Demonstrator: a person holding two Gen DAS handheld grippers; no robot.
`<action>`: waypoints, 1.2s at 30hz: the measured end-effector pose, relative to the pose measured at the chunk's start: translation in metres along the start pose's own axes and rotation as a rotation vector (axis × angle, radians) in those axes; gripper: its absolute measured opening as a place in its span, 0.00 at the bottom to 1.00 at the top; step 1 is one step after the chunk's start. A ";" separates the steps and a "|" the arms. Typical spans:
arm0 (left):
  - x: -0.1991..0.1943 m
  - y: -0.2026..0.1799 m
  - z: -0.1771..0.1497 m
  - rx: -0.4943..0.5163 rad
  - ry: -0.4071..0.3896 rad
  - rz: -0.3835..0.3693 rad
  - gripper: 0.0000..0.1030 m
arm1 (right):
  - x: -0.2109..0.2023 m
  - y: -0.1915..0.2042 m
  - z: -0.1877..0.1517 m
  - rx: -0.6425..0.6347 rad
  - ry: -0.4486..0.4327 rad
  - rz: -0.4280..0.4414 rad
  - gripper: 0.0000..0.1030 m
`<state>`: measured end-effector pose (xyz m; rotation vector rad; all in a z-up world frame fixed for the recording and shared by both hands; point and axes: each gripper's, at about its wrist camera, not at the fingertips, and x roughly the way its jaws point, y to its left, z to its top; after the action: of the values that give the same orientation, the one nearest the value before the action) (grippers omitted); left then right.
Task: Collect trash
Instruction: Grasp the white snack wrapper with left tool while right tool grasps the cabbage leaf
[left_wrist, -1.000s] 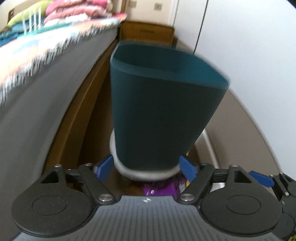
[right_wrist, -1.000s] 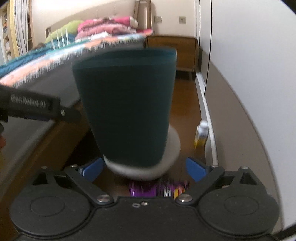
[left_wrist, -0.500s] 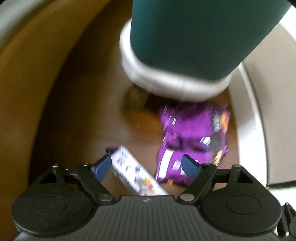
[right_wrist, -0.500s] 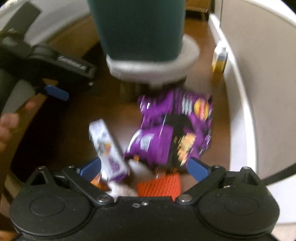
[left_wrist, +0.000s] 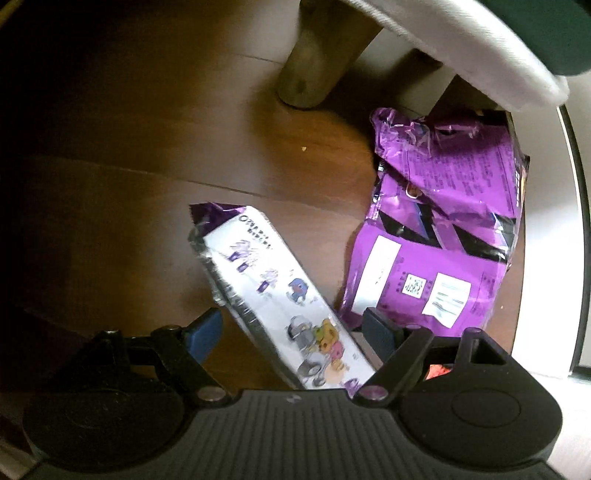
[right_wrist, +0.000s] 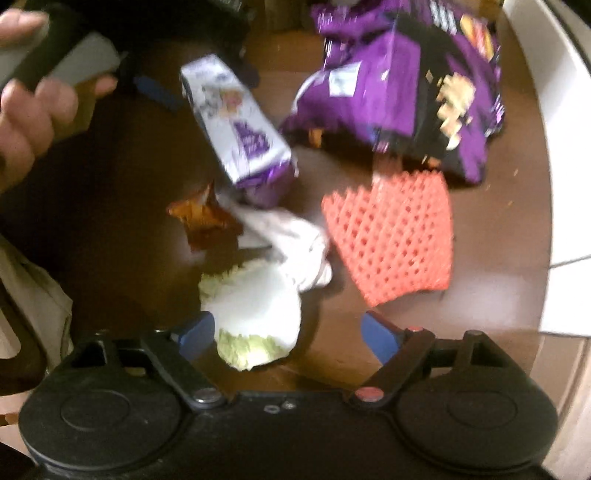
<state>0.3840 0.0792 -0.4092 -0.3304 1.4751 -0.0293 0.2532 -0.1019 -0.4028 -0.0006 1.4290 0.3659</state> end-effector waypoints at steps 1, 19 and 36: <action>0.002 0.000 0.001 -0.004 0.009 0.000 0.80 | 0.003 0.000 -0.001 0.015 0.010 0.013 0.81; 0.039 -0.007 -0.005 0.072 0.056 0.049 0.77 | 0.033 -0.015 0.006 0.167 0.075 0.037 0.36; 0.004 0.002 -0.025 0.075 0.019 0.043 0.44 | -0.017 0.026 -0.004 0.001 -0.058 -0.069 0.06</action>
<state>0.3592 0.0746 -0.4154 -0.2382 1.4960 -0.0531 0.2409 -0.0822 -0.3818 -0.0387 1.3683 0.3061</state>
